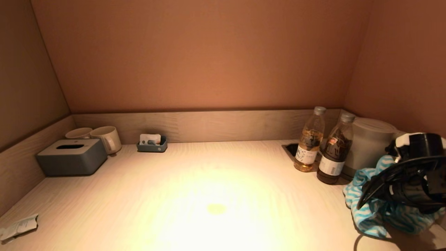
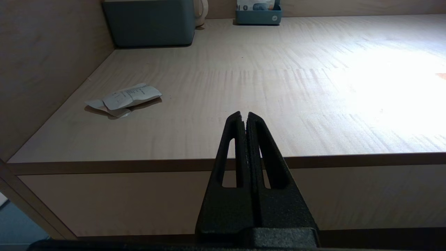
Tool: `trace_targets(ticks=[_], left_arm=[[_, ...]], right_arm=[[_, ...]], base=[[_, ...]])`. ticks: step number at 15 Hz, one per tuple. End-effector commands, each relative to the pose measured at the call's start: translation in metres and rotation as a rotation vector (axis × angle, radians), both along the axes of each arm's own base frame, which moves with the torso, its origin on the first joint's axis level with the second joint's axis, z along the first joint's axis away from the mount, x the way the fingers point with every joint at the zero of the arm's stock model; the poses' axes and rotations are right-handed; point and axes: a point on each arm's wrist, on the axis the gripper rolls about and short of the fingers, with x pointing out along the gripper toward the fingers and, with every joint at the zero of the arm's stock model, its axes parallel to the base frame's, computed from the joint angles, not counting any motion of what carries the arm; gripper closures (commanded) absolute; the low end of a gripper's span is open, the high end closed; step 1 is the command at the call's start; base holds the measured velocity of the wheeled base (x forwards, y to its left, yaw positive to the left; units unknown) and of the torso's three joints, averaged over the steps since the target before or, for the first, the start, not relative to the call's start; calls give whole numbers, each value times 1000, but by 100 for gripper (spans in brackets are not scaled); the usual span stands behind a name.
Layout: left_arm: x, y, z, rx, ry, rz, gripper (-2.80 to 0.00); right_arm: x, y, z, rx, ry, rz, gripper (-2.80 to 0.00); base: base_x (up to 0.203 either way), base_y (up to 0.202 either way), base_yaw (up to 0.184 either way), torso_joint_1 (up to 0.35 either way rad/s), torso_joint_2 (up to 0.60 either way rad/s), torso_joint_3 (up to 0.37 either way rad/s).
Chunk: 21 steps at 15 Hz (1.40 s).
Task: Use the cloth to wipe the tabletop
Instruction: Pick up the tablecloth
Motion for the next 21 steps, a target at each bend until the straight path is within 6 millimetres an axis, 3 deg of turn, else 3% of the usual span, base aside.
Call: trace_targets(ticks=[1, 5, 12, 13, 15, 21], left_arm=[[0, 0, 0, -1, 0, 1, 0], [0, 0, 0, -1, 0, 0, 0], [0, 0, 0, -1, 0, 0, 0], [0, 0, 0, -1, 0, 0, 0], [0, 0, 0, -1, 0, 1, 0], [0, 0, 0, -1, 0, 0, 0]], right_arm=[[11, -4, -12, 1, 3, -5, -280], [21, -11, -20, 9, 22, -19, -280], [35, -19, -57, 35, 101, -34, -280], [34, -19, -56, 32, 92, -34, 0], [33, -19, -53, 30, 85, -34, 0], [-3, -5, 0, -15, -71, -18, 0]], base=[[0, 0, 0, 0, 0, 0], [0, 0, 0, 0, 0, 0], [0, 0, 0, 0, 0, 0], [0, 0, 0, 0, 0, 0], [0, 0, 0, 0, 0, 0], [0, 0, 0, 0, 0, 0]])
